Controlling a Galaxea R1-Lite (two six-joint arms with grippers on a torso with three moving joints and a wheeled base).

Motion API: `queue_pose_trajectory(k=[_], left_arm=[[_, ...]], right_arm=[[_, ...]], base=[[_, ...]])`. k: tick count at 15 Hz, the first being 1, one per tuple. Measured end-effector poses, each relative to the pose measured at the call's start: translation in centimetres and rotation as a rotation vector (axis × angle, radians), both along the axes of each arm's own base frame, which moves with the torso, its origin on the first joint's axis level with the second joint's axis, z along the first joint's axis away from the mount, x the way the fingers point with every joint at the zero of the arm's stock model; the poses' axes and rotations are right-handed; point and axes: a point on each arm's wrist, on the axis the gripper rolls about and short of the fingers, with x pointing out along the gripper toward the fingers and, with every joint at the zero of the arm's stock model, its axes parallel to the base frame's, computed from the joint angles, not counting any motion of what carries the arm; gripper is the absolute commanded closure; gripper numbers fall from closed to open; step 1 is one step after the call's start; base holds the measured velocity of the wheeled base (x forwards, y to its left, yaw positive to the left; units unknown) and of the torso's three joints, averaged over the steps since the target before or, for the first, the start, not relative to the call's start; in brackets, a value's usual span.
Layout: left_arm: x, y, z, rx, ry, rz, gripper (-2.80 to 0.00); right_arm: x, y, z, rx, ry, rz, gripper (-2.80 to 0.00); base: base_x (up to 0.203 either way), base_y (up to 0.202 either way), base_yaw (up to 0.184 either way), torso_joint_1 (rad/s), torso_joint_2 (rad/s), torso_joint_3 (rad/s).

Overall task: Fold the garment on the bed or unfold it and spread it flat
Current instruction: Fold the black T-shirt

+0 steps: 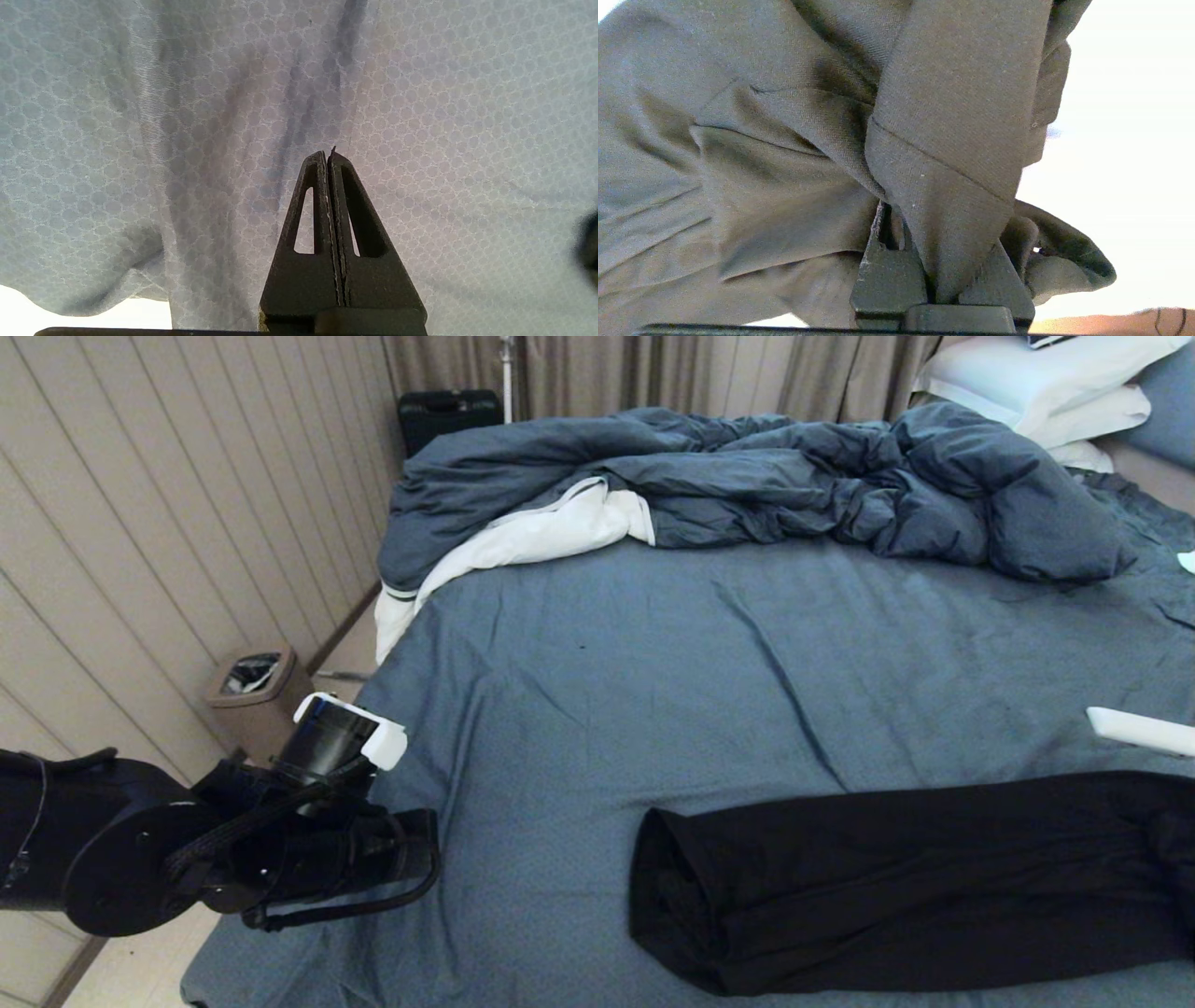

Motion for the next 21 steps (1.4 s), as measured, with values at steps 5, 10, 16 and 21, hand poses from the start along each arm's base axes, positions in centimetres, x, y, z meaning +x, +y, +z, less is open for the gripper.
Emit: queue_pose_trajectory(k=[5, 10, 16, 21], left_arm=[[0.0, -0.1, -0.1, 0.002, 0.004, -0.004, 0.0], [0.0, -0.3, -0.4, 0.007, 0.014, -0.012, 0.0], [0.2, -0.5, -0.8, 0.012, 0.023, -0.012, 0.0], [0.1, -0.5, -0.7, 0.01, 0.021, -0.012, 0.0]], right_arm=[[0.5, 1.9, 2.8, 0.086, 0.003, 0.057, 0.0], [4.2, 12.6, 7.1, 0.137, 0.023, 0.338, 0.0], [5.9, 28.1, 11.1, 0.161, 0.018, 0.72, 0.0], [5.3, 36.4, 12.0, 0.13, 0.044, 0.914, 0.0]], base=[[0.0, 0.0, 0.0, 0.0, 0.0, 0.0], [0.0, 0.0, 0.0, 0.0, 0.0, 0.0], [0.0, 0.0, 0.0, 0.0, 0.0, 0.0], [0.0, 0.0, 0.0, 0.0, 0.0, 0.0]])
